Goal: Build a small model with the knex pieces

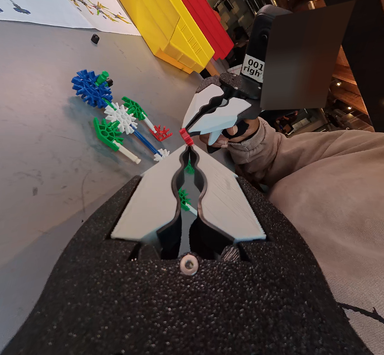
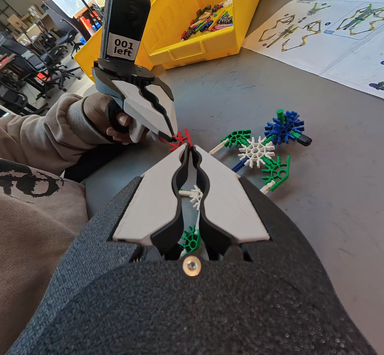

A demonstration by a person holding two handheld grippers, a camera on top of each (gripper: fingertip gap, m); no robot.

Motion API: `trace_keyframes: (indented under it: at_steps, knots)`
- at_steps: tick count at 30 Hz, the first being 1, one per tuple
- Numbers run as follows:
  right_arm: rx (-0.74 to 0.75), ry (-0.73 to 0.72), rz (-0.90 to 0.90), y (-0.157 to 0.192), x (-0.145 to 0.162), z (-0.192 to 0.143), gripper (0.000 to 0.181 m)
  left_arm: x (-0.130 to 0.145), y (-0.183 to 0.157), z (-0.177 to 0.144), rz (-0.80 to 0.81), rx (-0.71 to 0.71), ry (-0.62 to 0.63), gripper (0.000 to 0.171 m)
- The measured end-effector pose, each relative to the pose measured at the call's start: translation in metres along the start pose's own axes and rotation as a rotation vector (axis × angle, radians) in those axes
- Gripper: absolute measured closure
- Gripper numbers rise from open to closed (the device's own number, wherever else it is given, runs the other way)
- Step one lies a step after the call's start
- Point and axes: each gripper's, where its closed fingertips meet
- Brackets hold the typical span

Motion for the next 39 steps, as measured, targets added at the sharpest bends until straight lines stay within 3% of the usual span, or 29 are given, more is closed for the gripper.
trace_keyframes:
  at_steps: [5,8,11,19,22,26,30,35,39]
  knots:
    - [0.047,0.008,0.01,-0.005,0.002,0.002,0.181,0.002,0.006,0.0,0.005,-0.036,0.015,0.171]
    - [0.063,-0.015,0.031,-0.007,0.0,0.002,0.181,0.002,0.009,0.001,0.017,-0.063,0.017,0.155]
    - [0.081,-0.039,0.042,-0.006,-0.001,0.004,0.181,0.0,0.008,0.004,0.023,-0.065,0.003,0.149]
    - [0.077,0.009,-0.026,0.007,0.009,0.009,0.181,-0.001,0.01,0.0,0.098,-0.108,0.024,0.167]
    - [0.033,0.095,-0.123,0.017,0.022,0.009,0.181,0.01,0.014,0.0,0.1,-0.105,0.12,0.167]
    - [0.039,0.167,-0.337,0.015,0.024,0.006,0.158,0.019,0.024,-0.002,0.056,-0.107,0.223,0.168]
    - [0.103,0.271,-0.544,0.002,0.027,0.009,0.156,0.027,0.046,-0.001,0.002,-0.166,0.312,0.167]
    - [0.085,0.308,-0.591,-0.001,0.022,0.016,0.156,0.021,0.059,-0.003,0.115,-0.302,0.309,0.166]
    - [0.081,0.339,-0.608,-0.007,0.02,0.018,0.156,0.022,0.06,-0.006,0.203,-0.364,0.307,0.153]
Point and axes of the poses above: each gripper's, where its closed fingertips meet, z out along the fingers, x out of its underside, y = z × x across the jaws, and after that the axes turned 9 degrees about -z, right-handed
